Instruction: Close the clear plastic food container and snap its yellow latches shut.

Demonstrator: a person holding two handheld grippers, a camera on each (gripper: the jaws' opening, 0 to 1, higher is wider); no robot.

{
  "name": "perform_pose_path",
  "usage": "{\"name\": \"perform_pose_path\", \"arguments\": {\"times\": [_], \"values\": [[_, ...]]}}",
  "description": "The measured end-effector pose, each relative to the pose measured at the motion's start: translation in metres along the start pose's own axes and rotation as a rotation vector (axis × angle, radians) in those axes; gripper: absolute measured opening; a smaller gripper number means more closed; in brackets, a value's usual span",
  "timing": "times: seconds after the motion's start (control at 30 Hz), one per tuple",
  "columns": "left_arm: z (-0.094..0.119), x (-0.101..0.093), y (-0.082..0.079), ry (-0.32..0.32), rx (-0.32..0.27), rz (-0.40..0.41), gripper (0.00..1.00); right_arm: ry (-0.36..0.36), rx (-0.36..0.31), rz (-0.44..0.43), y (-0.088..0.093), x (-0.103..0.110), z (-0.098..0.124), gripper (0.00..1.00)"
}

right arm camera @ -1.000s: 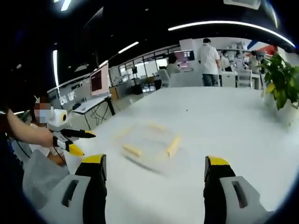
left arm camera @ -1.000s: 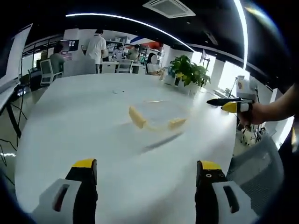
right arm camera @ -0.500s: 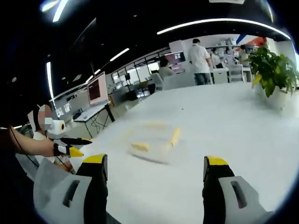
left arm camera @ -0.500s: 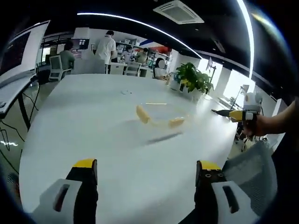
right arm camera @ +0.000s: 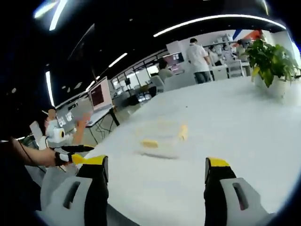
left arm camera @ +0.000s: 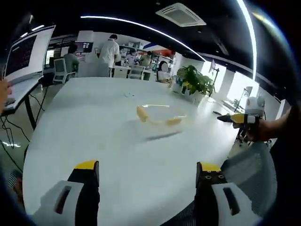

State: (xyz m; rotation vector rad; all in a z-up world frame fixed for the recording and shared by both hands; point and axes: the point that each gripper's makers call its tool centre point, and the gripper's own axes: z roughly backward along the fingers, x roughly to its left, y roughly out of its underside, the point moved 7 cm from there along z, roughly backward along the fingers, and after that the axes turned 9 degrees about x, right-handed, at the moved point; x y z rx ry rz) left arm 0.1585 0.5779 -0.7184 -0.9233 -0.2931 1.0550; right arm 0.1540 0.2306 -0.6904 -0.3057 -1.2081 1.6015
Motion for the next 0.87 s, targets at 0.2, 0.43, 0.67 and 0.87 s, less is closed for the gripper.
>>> {"name": "perform_pose_path", "arguments": {"times": [0.2, 0.43, 0.67, 0.87], "values": [[0.0, -0.007, 0.01, -0.008, 0.016, -0.025, 0.8, 0.027, -0.029, 0.027, -0.001, 0.002, 0.0, 0.84], [-0.003, -0.005, 0.012, -0.005, 0.021, -0.017, 0.76, 0.004, 0.033, 0.089, 0.006, 0.01, -0.007, 0.83], [-0.005, -0.008, 0.016, 0.01, 0.041, -0.029, 0.77, 0.002, 0.052, 0.111, 0.01, 0.012, -0.009, 0.83], [-0.006, -0.007, 0.016, 0.012, 0.049, -0.021, 0.76, -0.001, 0.077, 0.111, 0.012, 0.012, -0.011, 0.81]]}}
